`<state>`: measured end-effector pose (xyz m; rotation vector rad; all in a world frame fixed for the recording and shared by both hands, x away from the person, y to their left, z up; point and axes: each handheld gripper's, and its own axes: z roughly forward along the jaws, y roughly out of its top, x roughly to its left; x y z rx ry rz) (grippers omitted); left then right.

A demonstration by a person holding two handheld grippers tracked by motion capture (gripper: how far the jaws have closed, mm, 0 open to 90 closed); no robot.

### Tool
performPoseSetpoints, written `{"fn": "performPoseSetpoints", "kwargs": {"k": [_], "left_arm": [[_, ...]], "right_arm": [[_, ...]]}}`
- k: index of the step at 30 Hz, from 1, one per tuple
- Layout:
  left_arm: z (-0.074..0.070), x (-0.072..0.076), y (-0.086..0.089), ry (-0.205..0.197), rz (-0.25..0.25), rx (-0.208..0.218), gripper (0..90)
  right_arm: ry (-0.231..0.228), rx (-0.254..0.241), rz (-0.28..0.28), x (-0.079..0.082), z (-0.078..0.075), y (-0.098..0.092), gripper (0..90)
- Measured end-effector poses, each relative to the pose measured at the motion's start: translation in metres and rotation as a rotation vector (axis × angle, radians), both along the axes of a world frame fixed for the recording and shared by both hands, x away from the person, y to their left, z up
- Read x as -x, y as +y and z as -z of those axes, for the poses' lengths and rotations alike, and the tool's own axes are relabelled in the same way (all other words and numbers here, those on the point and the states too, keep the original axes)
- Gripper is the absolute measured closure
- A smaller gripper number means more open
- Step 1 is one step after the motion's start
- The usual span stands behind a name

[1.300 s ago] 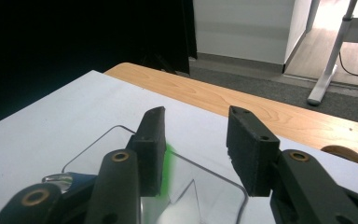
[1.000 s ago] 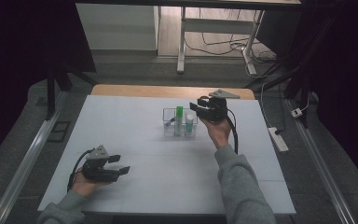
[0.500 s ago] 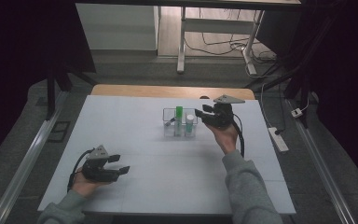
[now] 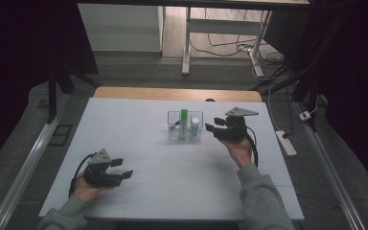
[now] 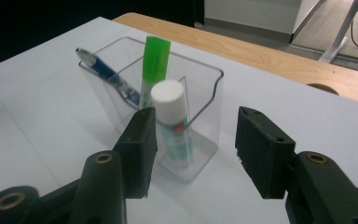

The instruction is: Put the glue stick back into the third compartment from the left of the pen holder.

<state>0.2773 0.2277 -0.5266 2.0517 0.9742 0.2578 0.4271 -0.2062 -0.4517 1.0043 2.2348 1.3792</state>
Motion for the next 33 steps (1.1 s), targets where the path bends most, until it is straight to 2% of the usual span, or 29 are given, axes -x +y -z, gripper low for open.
{"fn": "performPoseSetpoints", "kwargs": {"k": [12,26,33], "left_arm": [[0.000,0.001,0.000,-0.001,-0.002,0.002,32.5],[0.000,0.000,-0.001,0.003,0.000,-0.001,32.3],[0.000,0.001,-0.001,0.006,0.000,-0.004,32.2]], "right_arm": [[0.031,0.039,-0.016,0.030,0.011,-0.030,45.8],[0.086,0.068,-0.031,0.069,0.034,-0.063,42.7],[0.075,0.079,-0.035,0.084,0.040,-0.075,42.3]]}}
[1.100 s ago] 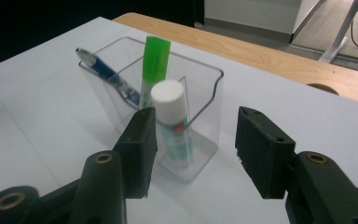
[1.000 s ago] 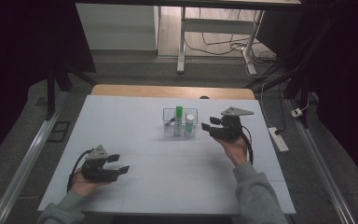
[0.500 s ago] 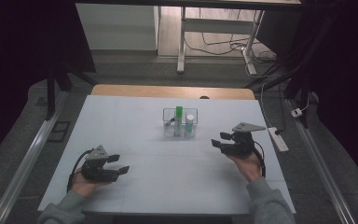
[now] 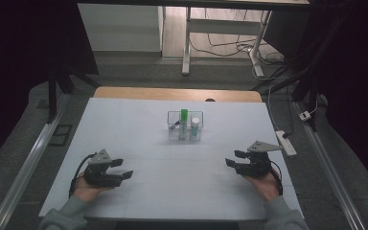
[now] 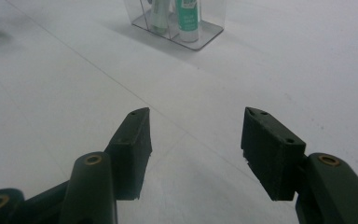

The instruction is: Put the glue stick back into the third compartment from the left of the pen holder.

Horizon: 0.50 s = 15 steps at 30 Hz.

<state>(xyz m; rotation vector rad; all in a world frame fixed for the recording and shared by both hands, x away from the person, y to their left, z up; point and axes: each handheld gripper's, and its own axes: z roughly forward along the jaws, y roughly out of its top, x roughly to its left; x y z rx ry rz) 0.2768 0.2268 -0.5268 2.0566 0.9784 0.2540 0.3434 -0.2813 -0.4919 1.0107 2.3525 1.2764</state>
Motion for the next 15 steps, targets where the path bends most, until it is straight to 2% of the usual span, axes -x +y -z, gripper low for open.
{"fn": "performPoseSetpoints", "kwargs": {"k": [6,15], "left_arm": [[-0.0002,0.0011,-0.0002,-0.001,0.001,-0.005,32.1],[-0.0006,0.0028,-0.0015,0.002,0.004,-0.012,31.7]], "right_arm": [[-0.008,0.007,-0.012,0.0059,0.0041,-0.0066,41.3],[-0.018,0.017,-0.026,0.0071,0.0058,-0.0048,41.0]]}}
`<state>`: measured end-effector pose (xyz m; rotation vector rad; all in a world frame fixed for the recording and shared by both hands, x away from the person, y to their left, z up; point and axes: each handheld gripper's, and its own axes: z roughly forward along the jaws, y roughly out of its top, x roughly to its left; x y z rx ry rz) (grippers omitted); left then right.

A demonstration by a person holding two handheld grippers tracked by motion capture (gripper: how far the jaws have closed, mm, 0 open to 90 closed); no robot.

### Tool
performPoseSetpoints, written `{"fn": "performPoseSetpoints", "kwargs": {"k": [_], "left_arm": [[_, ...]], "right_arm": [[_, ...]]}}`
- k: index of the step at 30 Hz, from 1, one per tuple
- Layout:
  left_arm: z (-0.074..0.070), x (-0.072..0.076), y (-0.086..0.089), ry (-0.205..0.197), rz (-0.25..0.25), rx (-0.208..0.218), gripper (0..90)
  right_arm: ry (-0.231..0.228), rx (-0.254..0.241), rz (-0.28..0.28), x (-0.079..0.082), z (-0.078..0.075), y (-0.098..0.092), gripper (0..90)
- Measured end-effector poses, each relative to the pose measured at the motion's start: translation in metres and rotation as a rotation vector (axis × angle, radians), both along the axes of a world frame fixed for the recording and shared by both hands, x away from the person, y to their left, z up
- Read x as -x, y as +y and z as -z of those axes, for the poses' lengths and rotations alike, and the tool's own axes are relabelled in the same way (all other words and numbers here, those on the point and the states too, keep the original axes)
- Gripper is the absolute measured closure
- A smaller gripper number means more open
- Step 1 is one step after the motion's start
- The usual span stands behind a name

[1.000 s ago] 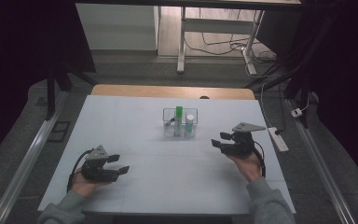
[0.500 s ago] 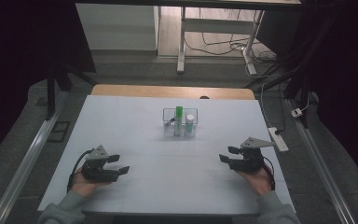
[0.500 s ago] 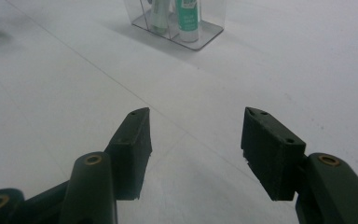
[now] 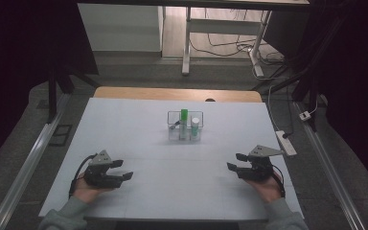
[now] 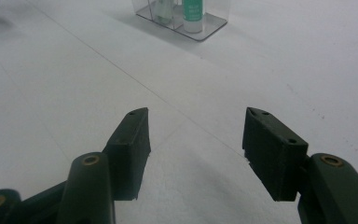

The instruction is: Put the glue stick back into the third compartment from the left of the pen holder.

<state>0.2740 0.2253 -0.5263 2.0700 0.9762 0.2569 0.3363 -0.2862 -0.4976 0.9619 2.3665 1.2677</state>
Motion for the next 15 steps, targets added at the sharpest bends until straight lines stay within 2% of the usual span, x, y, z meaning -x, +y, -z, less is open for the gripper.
{"fn": "performPoseSetpoints", "kwargs": {"k": [15], "left_arm": [[-0.0002,-0.0013,0.0005,-0.003,-0.003,0.001,31.6]], "right_arm": [[-0.009,0.013,-0.002,0.0012,0.0010,-0.0014,40.4]]}}
